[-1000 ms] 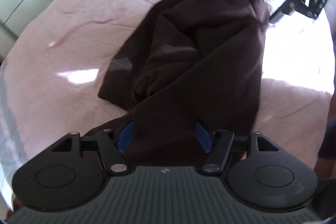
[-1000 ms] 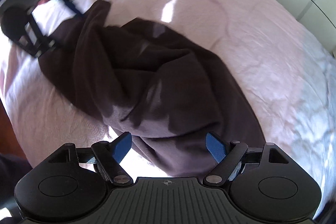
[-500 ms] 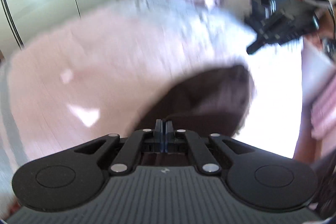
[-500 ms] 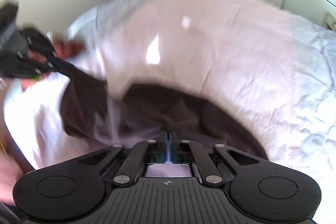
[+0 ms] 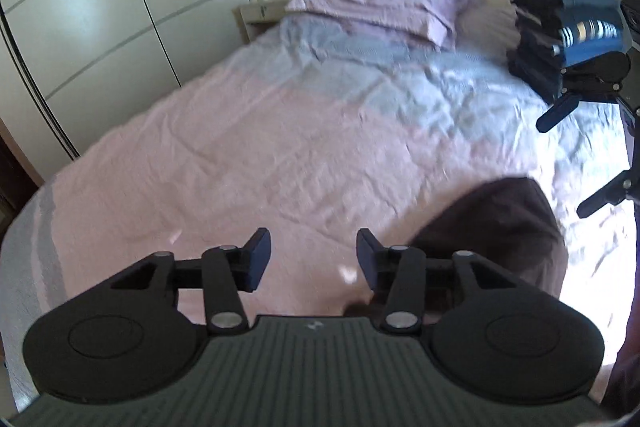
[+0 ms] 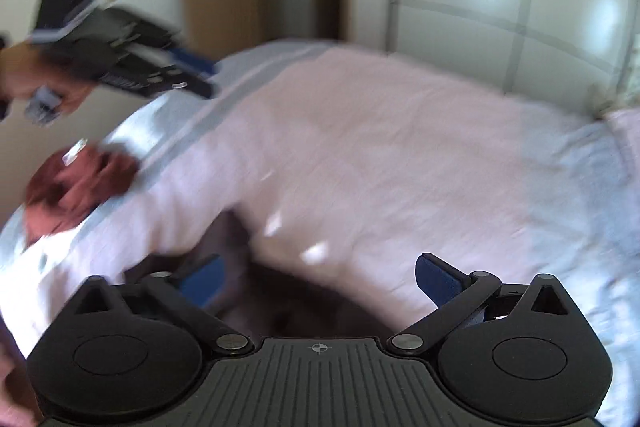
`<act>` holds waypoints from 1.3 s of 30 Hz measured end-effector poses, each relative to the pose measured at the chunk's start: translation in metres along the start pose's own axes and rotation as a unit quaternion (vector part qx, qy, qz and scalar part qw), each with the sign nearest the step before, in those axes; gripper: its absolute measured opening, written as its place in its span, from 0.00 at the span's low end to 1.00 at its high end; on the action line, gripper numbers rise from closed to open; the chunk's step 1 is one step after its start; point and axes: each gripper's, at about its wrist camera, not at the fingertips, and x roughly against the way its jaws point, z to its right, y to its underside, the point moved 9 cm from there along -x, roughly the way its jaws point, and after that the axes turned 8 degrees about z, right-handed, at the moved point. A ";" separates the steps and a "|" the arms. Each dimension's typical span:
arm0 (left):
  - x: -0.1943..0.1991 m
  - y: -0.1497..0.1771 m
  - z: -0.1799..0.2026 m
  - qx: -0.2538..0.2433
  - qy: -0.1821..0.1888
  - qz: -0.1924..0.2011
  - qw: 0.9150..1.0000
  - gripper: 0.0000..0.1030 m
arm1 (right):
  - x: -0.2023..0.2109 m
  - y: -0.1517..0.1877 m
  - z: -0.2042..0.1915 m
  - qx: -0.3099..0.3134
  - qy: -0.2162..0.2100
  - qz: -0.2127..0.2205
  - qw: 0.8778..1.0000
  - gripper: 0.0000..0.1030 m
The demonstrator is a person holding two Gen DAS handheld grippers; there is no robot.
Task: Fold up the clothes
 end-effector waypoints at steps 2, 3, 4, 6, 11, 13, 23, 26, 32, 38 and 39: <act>-0.012 0.047 0.021 -0.018 0.015 -0.047 0.999 0.41 | -0.041 0.047 -0.022 0.036 -0.019 -0.058 0.998 0.99; -0.018 0.068 0.031 -0.027 0.022 -0.065 0.997 0.42 | -0.060 0.069 -0.032 0.059 -0.023 -0.081 0.995 0.99; -0.023 0.087 0.041 -0.036 0.030 -0.079 0.996 0.43 | -0.076 0.088 -0.038 0.078 -0.027 -0.100 0.992 0.99; -0.031 0.111 0.054 -0.055 0.043 -0.093 0.993 0.46 | -0.100 0.116 -0.038 0.097 -0.033 -0.128 0.987 0.66; -0.035 0.104 0.037 -0.021 0.041 -0.055 0.997 0.46 | -0.064 0.148 -0.042 0.077 -0.071 -0.179 0.978 0.04; -0.033 0.088 0.020 0.024 0.040 -0.030 0.998 0.49 | -0.030 0.164 -0.050 0.080 -0.092 -0.207 0.971 0.04; -0.081 0.141 0.105 0.156 0.191 -0.134 0.960 0.59 | 0.057 0.208 -0.029 -0.026 -0.019 -0.280 0.959 0.45; -0.065 0.159 0.140 0.164 0.197 -0.140 0.956 0.25 | 0.059 0.161 -0.015 -0.063 0.004 -0.194 0.979 0.77; 0.024 0.163 0.166 0.169 0.243 -0.103 0.950 0.02 | -0.007 0.113 0.012 -0.079 0.006 -0.134 0.988 0.77; 0.100 0.197 0.172 0.169 0.235 -0.144 0.946 0.02 | -0.116 0.092 0.005 -0.118 -0.043 -0.143 0.982 0.89; 0.105 0.203 0.169 0.182 0.226 -0.150 0.945 0.02 | -0.134 0.093 -0.002 -0.123 -0.048 -0.150 0.980 0.89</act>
